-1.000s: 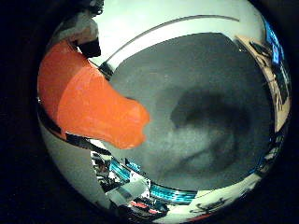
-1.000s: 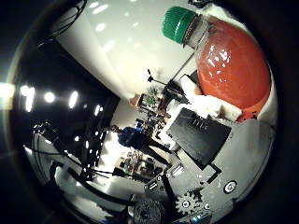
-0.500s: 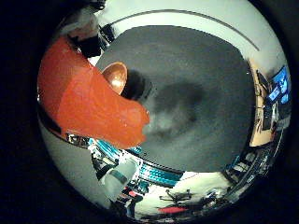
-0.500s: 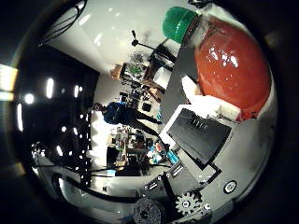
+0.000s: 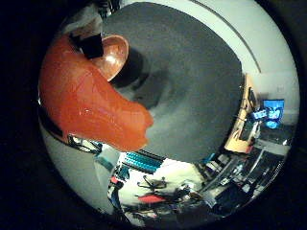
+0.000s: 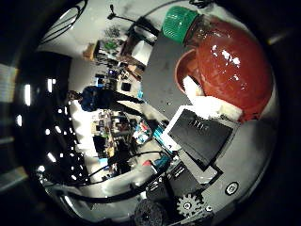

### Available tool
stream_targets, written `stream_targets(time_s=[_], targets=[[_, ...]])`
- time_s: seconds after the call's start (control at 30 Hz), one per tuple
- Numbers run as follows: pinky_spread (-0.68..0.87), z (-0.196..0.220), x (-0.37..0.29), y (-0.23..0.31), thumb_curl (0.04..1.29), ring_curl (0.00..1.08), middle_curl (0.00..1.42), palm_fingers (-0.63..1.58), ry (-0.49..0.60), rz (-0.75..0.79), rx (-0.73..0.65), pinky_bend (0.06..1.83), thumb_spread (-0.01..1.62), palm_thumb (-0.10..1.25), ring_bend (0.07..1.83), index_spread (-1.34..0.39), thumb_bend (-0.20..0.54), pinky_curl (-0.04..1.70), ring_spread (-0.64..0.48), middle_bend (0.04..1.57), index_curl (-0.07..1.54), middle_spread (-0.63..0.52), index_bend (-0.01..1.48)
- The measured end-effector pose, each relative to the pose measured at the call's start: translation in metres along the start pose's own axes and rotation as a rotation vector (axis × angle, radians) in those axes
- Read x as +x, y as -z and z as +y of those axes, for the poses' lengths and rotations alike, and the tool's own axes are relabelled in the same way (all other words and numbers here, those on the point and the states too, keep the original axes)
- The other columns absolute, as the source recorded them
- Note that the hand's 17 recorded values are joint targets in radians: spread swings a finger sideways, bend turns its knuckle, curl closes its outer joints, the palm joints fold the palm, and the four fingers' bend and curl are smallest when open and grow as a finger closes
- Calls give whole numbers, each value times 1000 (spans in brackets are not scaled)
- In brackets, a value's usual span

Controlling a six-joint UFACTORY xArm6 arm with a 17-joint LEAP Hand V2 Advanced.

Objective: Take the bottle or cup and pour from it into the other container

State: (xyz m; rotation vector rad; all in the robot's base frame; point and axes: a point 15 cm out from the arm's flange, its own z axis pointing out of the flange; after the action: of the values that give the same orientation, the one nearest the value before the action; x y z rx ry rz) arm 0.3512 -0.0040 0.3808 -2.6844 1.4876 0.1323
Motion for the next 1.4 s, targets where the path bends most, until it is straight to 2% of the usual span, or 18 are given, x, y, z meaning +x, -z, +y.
stream_targets(time_s=[0.33, 0.93, 1.4], targets=[[-234, -16, -6, -7, 931, 855, 705, 1127, 105, 225, -153, 1228, 273, 1107, 1283, -156, -21, 977, -241, 1388, 733, -105, 1215], [-250, -51, -14, -6, 931, 858, 710, 1132, 267, 558, -333, 1208, 257, 1100, 1280, -166, -22, 983, -240, 1382, 735, -106, 1210], [-252, -74, -14, 1, 929, 855, 717, 1131, 295, 770, -459, 1206, 241, 1096, 1283, -166, -22, 988, -239, 1375, 736, -108, 1213]])
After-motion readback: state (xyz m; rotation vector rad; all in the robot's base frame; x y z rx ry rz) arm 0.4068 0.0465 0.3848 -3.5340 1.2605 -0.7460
